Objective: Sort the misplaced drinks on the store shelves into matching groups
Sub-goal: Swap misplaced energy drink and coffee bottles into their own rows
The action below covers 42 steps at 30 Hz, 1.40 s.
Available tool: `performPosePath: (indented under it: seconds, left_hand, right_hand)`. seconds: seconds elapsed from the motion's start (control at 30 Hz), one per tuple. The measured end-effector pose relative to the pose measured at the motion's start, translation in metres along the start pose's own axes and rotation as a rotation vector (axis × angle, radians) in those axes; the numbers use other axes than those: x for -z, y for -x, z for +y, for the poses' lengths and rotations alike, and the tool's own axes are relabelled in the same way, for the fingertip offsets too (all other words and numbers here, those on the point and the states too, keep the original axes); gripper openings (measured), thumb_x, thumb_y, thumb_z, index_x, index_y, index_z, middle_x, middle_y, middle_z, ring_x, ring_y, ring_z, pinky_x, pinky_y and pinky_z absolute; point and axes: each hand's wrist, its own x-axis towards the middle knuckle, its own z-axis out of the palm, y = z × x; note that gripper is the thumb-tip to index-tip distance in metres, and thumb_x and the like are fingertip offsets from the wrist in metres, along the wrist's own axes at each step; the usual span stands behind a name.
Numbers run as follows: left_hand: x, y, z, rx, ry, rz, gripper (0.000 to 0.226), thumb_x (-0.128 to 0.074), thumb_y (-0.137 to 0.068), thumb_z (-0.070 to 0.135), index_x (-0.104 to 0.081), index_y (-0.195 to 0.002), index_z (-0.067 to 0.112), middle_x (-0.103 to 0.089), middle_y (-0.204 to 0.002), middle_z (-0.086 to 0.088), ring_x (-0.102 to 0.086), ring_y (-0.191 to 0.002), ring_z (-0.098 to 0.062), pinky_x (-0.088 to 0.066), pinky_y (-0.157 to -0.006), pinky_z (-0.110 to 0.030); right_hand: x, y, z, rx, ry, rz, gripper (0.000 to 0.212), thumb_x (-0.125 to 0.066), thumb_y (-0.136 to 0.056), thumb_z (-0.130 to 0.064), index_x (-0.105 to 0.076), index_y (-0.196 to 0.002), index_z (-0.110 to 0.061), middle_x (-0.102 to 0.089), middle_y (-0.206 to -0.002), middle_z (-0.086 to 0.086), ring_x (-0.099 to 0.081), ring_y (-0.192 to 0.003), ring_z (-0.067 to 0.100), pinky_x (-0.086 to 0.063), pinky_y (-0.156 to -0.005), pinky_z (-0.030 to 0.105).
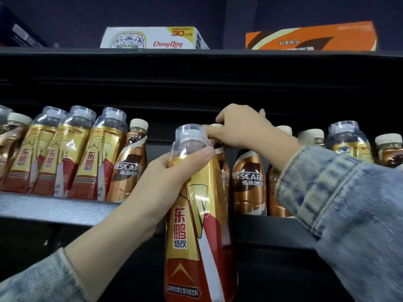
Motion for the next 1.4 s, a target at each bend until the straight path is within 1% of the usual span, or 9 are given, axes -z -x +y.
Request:
performPosePath:
  seconds: [0.1,0.2,0.33,0.43,0.63,0.8,0.93,1.23,1.4]
  left_hand:
    - [-0.001,0.007,0.011,-0.033,-0.001,0.120,0.046,-0.065,-0.057,0.049,-0.059,-0.097,0.026,-0.072,-0.065,0.004,-0.069,-0.055,-0.009,-0.053,-0.047,-0.016]
    - [0.010,-0.001,0.012,-0.020,-0.023,0.236,0.058,-0.070,-0.049,0.053,-0.051,-0.100,0.032,-0.071,-0.076,0.005,-0.070,-0.062,-0.006,-0.052,-0.048,-0.016]
    - [0.032,0.006,0.009,-0.063,-0.184,0.281,0.083,-0.079,-0.046,0.054,-0.048,-0.120,0.032,-0.069,-0.092,0.006,-0.069,-0.071,0.001,-0.054,-0.055,-0.017]
    - [0.048,0.012,0.010,-0.060,-0.187,0.294,0.085,-0.072,-0.046,0.053,-0.046,-0.125,0.032,-0.070,-0.093,0.002,-0.071,-0.074,-0.007,-0.055,-0.057,-0.022]
    - [0.092,0.039,0.012,0.047,-0.243,0.250,0.100,-0.073,-0.043,0.063,-0.030,-0.132,0.047,-0.066,-0.107,0.007,-0.068,-0.092,-0.014,-0.054,-0.079,-0.034]
    - [0.140,0.067,0.013,0.193,-0.229,0.309,0.093,-0.072,-0.040,0.072,-0.047,-0.122,0.036,-0.070,-0.099,0.006,-0.067,-0.091,-0.016,-0.050,-0.089,-0.042]
    - [0.188,0.089,0.019,0.270,-0.267,0.299,0.076,-0.069,-0.045,0.067,-0.044,-0.111,0.041,-0.063,-0.098,0.011,-0.060,-0.090,-0.009,-0.046,-0.073,-0.027]
    - [0.289,0.132,0.017,0.273,-0.263,0.341,0.075,-0.063,-0.046,0.063,-0.053,-0.113,0.032,-0.067,-0.103,0.008,-0.063,-0.097,-0.011,-0.048,-0.086,-0.029]
    - [0.340,0.140,0.010,0.253,-0.253,0.427,0.073,-0.060,-0.047,0.062,-0.049,-0.114,0.033,-0.065,-0.099,0.012,-0.061,-0.089,-0.003,-0.043,-0.066,-0.017]
  right_hand:
    - [0.012,0.020,-0.014,0.114,-0.333,0.271,0.052,-0.042,-0.091,-0.060,-0.072,-0.097,-0.017,-0.071,-0.087,-0.003,-0.064,-0.087,0.015,-0.042,-0.098,0.043]
    - [0.025,0.039,-0.037,0.113,-0.687,-0.109,0.056,-0.045,-0.086,-0.064,-0.067,-0.105,-0.017,-0.070,-0.096,0.001,-0.067,-0.087,0.016,-0.054,-0.081,0.037]
    - [0.022,0.047,-0.052,0.212,-0.654,-0.519,0.052,-0.067,-0.081,-0.048,-0.056,-0.121,-0.017,-0.066,-0.102,0.008,-0.067,-0.084,0.023,-0.057,-0.071,0.035]
    - [0.010,0.045,-0.067,0.219,-0.787,-0.447,0.046,-0.077,-0.076,-0.035,-0.064,-0.108,-0.004,-0.069,-0.088,0.013,-0.066,-0.071,0.022,-0.055,-0.056,0.028]
    - [-0.009,0.044,-0.111,0.135,-0.921,-0.262,0.044,-0.080,-0.067,-0.042,-0.067,-0.100,-0.016,-0.071,-0.093,0.005,-0.069,-0.084,0.017,-0.058,-0.073,0.032]
    - [-0.023,0.044,-0.172,0.016,-1.082,-0.221,0.050,-0.083,-0.055,-0.050,-0.068,-0.092,-0.019,-0.072,-0.093,0.003,-0.068,-0.087,0.017,-0.057,-0.076,0.032]
    - [-0.031,0.041,-0.226,-0.060,-1.180,-0.170,0.043,-0.082,-0.059,-0.049,-0.074,-0.085,-0.016,-0.074,-0.086,0.002,-0.070,-0.081,0.016,-0.056,-0.079,0.035]
    - [-0.053,0.032,-0.345,-0.073,-1.349,-0.191,0.034,-0.081,-0.066,-0.042,-0.073,-0.083,-0.013,-0.074,-0.076,0.002,-0.071,-0.070,0.016,-0.059,-0.068,0.030]
    - [-0.074,0.019,-0.400,-0.023,-1.373,-0.231,0.028,-0.079,-0.069,-0.040,-0.071,-0.079,-0.015,-0.072,-0.069,-0.001,-0.068,-0.060,0.011,-0.054,-0.057,0.024]
